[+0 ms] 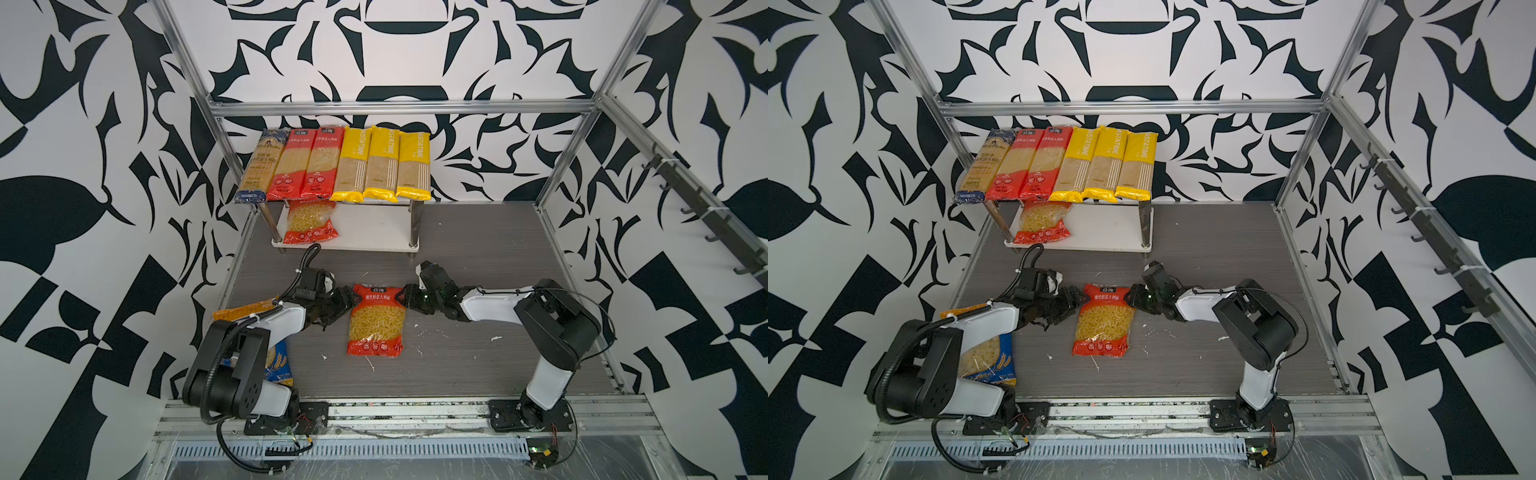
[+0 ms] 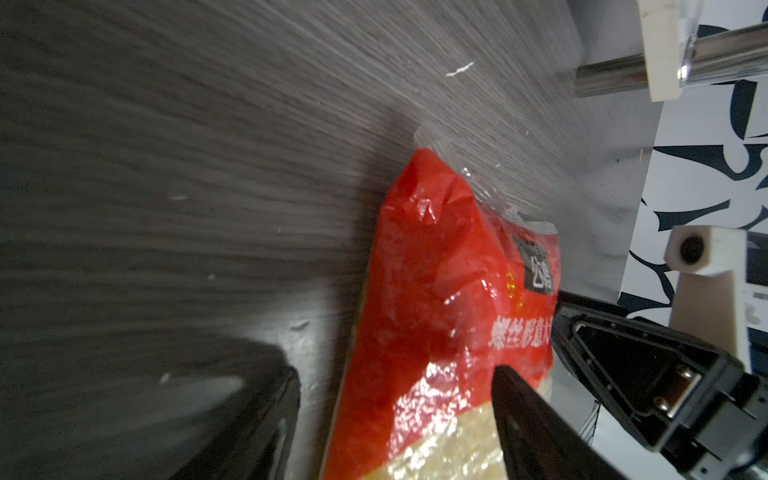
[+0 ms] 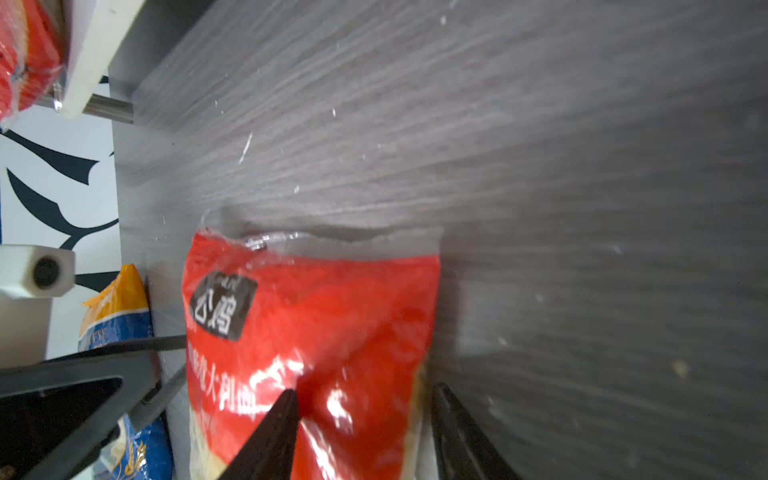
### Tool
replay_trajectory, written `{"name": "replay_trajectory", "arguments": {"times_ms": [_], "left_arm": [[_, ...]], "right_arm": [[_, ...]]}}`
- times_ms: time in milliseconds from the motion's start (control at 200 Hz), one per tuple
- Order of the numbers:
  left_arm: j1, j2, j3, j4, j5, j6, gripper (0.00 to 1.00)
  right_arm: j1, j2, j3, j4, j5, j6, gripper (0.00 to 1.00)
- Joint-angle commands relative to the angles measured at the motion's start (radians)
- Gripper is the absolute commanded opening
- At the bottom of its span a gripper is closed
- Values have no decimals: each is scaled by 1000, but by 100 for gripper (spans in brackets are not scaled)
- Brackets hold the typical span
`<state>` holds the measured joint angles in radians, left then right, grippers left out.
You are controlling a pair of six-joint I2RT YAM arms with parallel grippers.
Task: Place and organize the pasta boxes and bags onto the shelf
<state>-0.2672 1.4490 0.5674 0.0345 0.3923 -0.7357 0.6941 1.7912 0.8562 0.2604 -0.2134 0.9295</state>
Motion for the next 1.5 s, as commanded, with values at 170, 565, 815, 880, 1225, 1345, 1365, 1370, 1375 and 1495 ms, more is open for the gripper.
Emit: {"name": "replay_trajectory", "arguments": {"times_ms": [170,565,815,880,1225,1345,1365,1370,1375,1495], "left_arm": [[-72,131,75,89,30,-5,71],[-72,19,75,61,63,5,38],[-78,-166,94,2,81,39,28],[-82,-252,105,3,89,48,27],[-131,-454,98,152,99,116,21],[-141,-430,92,159,100,111,18],[-142,-424,88,161,100,108,17],[-142,-422,88,161,99,107,17],[-142,-420,86,162,99,106,17],[-143,-403,50,164,57,98,13]], "right_arm": [[1,62,61,131,-55,-14,40],[1,-39,-16,326,-112,0,7],[21,-203,-33,341,-95,-72,0],[29,-263,-37,343,-85,-119,0],[44,-410,-29,393,-83,-276,0],[47,-376,-17,389,-93,-237,0],[48,-367,-16,385,-90,-233,0],[48,-366,-16,383,-89,-232,0],[48,-365,-16,381,-89,-231,0],[56,-317,-45,410,-66,-194,0]]}}
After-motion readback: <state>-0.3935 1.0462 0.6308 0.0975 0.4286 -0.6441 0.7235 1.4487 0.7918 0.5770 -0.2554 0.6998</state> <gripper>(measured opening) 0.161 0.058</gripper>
